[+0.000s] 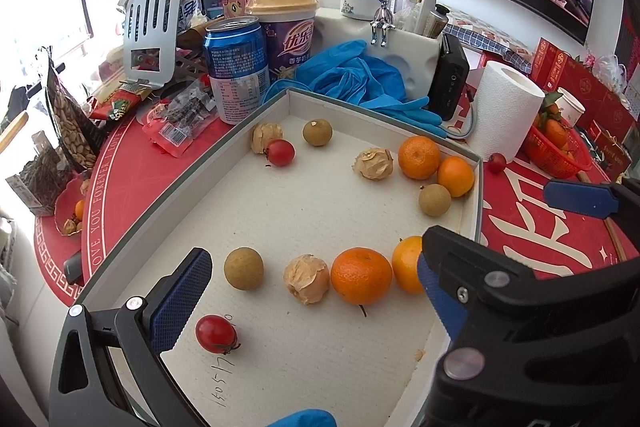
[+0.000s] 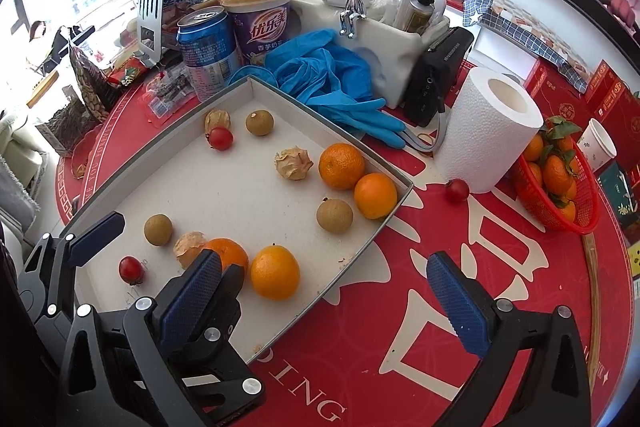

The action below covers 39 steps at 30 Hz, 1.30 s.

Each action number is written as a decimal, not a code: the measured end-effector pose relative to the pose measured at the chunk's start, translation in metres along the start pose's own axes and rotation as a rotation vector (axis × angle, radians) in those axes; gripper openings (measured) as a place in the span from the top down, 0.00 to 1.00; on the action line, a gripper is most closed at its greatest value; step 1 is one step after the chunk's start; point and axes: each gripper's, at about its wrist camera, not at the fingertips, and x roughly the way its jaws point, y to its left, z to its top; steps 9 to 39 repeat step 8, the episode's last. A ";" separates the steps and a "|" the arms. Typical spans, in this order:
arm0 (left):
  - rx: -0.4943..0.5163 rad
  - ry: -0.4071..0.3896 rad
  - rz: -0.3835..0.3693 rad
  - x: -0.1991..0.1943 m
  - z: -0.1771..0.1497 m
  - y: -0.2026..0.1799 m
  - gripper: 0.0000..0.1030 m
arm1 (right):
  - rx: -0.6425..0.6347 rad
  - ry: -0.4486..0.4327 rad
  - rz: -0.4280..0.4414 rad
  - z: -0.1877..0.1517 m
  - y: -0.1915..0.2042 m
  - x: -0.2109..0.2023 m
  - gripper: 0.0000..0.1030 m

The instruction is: Organize fruits

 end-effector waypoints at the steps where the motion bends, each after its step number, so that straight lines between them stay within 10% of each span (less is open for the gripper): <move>1: -0.001 0.000 0.000 0.000 0.000 0.000 0.00 | 0.000 0.000 0.000 0.000 0.000 0.000 0.00; 39: 0.022 -0.038 0.019 -0.005 -0.001 -0.004 0.00 | 0.013 -0.005 0.012 -0.001 -0.003 -0.001 0.00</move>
